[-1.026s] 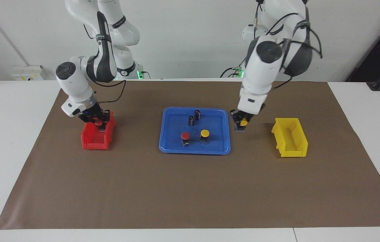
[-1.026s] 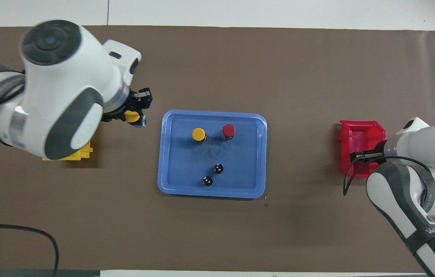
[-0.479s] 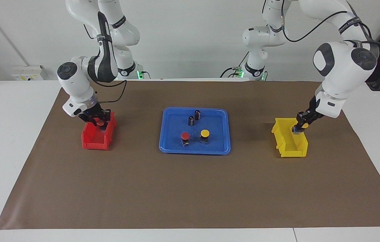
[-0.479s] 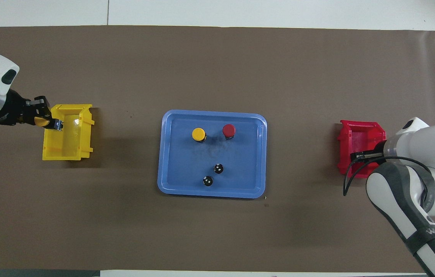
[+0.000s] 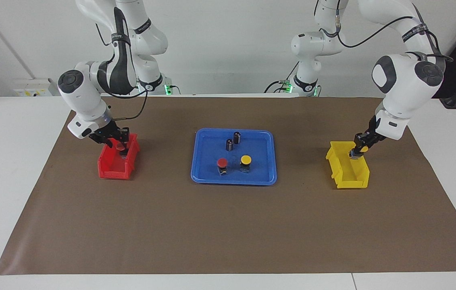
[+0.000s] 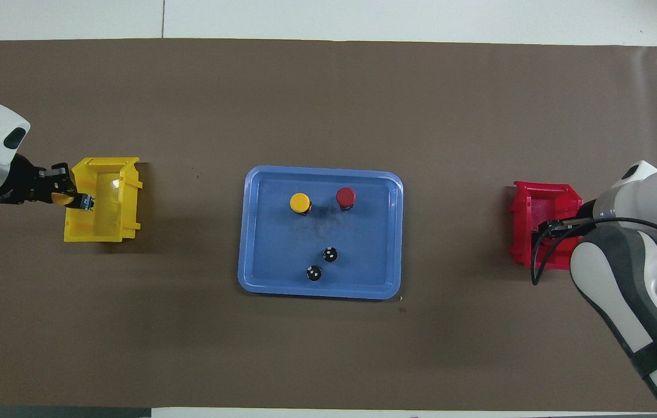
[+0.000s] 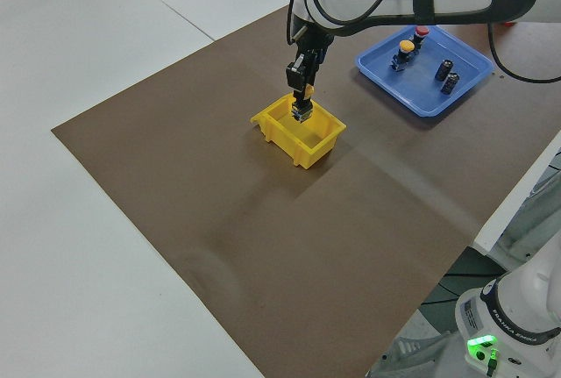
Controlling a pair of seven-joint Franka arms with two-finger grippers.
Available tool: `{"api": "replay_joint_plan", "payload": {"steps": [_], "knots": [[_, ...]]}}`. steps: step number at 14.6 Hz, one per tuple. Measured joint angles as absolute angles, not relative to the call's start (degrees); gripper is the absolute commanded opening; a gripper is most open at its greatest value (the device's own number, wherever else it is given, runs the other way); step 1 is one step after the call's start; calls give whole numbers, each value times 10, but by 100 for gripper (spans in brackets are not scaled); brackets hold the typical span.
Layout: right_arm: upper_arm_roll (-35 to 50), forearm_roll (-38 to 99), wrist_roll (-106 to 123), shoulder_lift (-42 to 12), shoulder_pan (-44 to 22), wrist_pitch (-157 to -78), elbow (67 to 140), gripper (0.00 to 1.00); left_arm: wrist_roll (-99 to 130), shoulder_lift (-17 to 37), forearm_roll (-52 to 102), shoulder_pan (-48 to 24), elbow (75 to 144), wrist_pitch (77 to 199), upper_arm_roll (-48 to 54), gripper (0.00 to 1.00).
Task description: Sort red and yellow buttons by color
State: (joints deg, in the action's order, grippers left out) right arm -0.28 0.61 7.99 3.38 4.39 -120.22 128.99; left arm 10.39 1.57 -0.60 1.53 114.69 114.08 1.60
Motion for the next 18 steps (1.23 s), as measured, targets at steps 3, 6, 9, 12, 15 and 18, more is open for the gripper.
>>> {"api": "replay_joint_plan", "payload": {"steps": [3, 6, 9, 12, 15, 18], "knots": [[-3, 7, 59, 26, 14, -1122, 1194, 65, 96, 16, -6, 22, 1202, 1203, 17, 2], [-1, 11, -23, -16, -65, -1088, 1071, 65, 95, 16, -6, 20, 1229, 1225, 21, 2], [3, 13, -186, -98, -181, -1083, 951, 65, 94, 16, -6, 17, 1242, 1235, 27, 2], [4, 9, -314, -219, -286, -1086, 836, 64, 93, 16, -6, 13, 1258, 1248, 28, 40], [2, 9, -340, -293, -319, -1137, 805, 61, 92, 14, -6, 10, 1258, 1252, 28, 89], [-1, 9, -338, -298, -315, -1155, 830, 62, 90, 14, -6, 1, 1241, 1243, 29, 93]]}}
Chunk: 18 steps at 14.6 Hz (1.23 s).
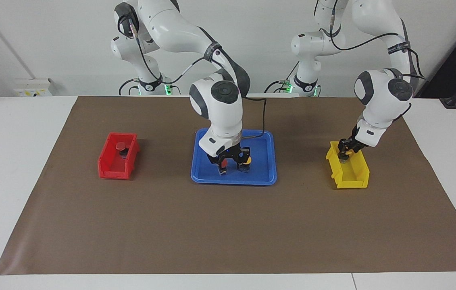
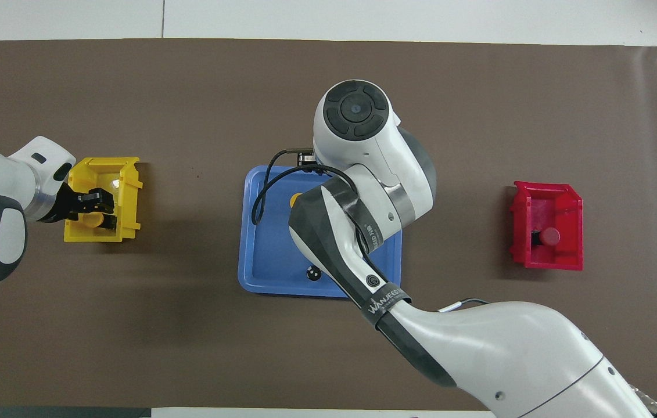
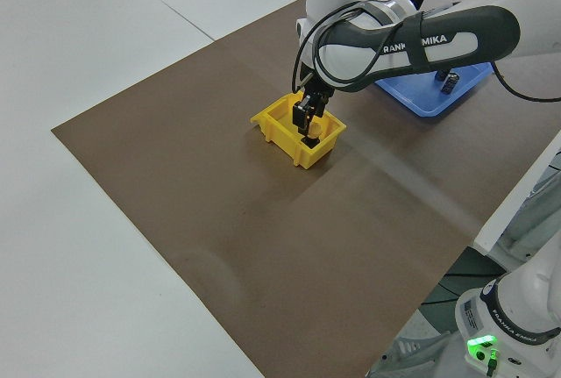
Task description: Sort red and yellow buttons by color
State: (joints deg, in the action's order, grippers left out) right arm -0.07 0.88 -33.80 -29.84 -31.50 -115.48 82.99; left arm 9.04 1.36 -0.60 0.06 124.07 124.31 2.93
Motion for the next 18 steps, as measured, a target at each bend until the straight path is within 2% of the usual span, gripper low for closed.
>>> {"api": "replay_joint_plan", "payload": {"steps": [3, 4, 5, 7, 13, 15, 18], "knots": [[0, 9, -334, -286, -316, -1169, 862, 63, 88, 11, -6, -10, 1152, 1124, 30, 94], [0, 9, -333, -280, -316, -1182, 879, 63, 81, 6, -6, -10, 1110, 1066, 29, 99], [0, 9, -331, -274, -317, -1193, 896, 63, 76, 0, -6, -10, 1074, 1015, 29, 100], [0, 9, -327, -264, -317, -1211, 925, 63, 71, -16, -6, -12, 1029, 951, 30, 100], [1, 9, -324, -251, -318, -1227, 957, 61, 70, -36, -6, -27, 1016, 924, 39, 100], [2, 9, -324, -248, -319, -1239, 970, 54, 70, -36, -6, -27, 1016, 924, 39, 100], [3, 9, -324, -245, -322, -1246, 978, 26, 70, -36, -6, -27, 1017, 925, 39, 100]]}}
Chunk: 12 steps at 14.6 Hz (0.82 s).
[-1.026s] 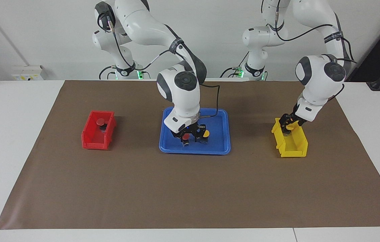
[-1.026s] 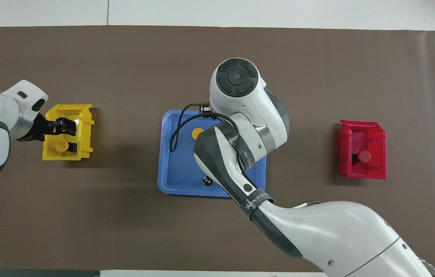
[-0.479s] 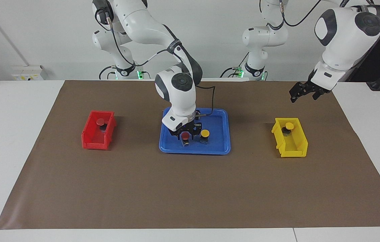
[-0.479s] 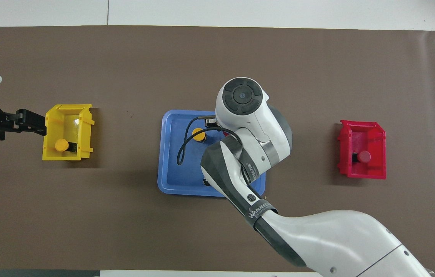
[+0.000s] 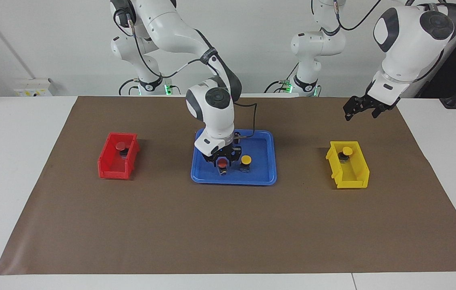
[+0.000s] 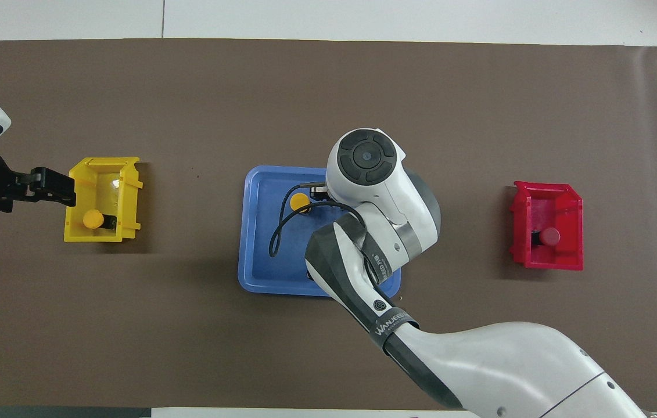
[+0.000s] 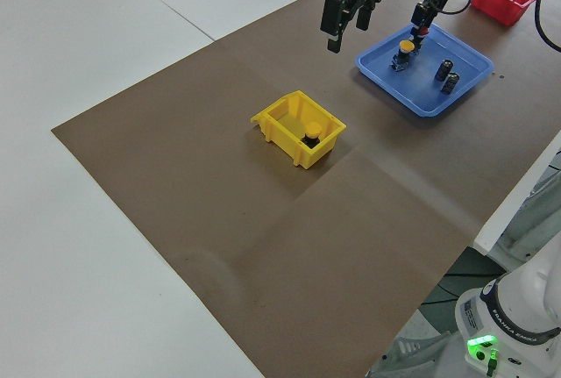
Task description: Sort red and yellow buttons by color
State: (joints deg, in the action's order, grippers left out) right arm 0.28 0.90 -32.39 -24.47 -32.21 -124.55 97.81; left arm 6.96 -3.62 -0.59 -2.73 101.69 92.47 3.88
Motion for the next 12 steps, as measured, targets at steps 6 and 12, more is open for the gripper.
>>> {"api": "replay_joint_plan", "payload": {"steps": [6, 12], "knots": [[-3, 9, -318, -233, -314, -1225, 964, 17, 70, -36, -6, -27, 1020, 926, 39, 100], [-11, 39, -59, -91, -95, -1024, 933, 17, 180, -38, 20, -111, 1099, 1077, 46, 100]]}}
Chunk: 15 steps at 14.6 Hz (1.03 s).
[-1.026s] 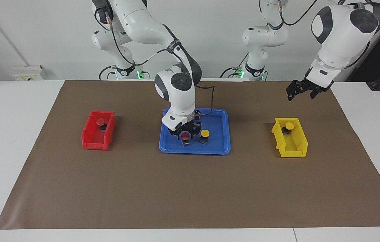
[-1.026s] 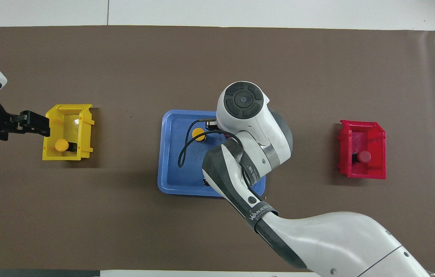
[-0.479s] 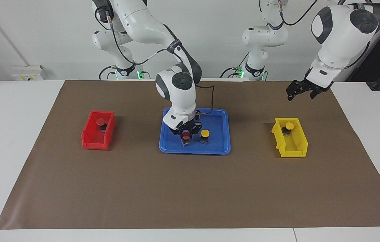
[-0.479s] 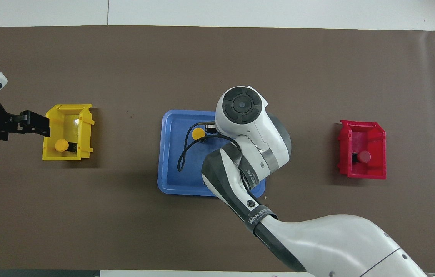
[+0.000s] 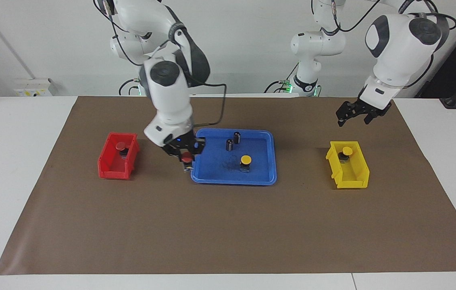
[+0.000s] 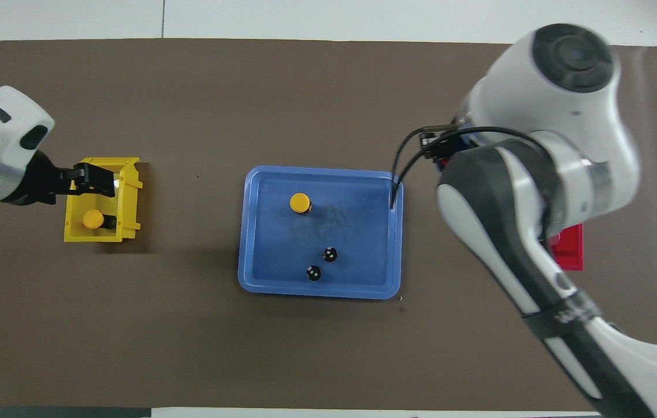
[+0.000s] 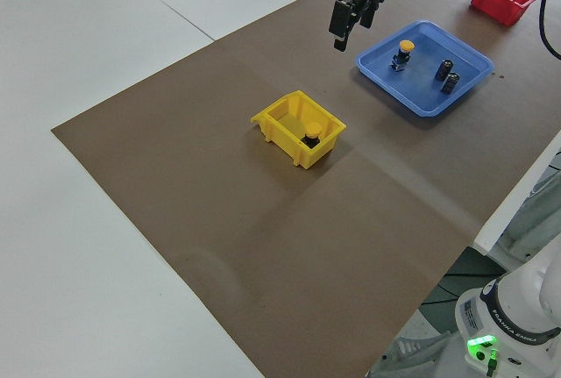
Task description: Sort red and yellow buttons by color
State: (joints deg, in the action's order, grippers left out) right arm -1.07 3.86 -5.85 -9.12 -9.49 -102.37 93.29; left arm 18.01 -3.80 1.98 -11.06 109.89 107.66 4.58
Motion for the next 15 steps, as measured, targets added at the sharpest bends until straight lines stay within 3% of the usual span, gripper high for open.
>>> {"api": "replay_joint_plan", "payload": {"steps": [2, 4, 8, 12, 15], "knots": [[-13, 72, 50, -61, 0, -1018, 968, 17, 264, -18, 20, -189, 1122, 1139, 49, 100], [-13, 81, 105, -50, 44, -1063, 1025, 17, 340, 22, 16, -256, 1121, 1189, 51, 100], [-5, 81, 111, -41, 40, -1153, 1123, 16, 410, 126, -5, -311, 1063, 1220, 49, 100], [-7, 60, 111, -40, 43, -1157, 1136, 15, 417, 199, -6, -324, 1004, 1220, 48, 100], [-8, 52, 111, -38, 51, -1166, 1146, 15, 428, 222, -13, -335, 983, 1220, 47, 99]]}}
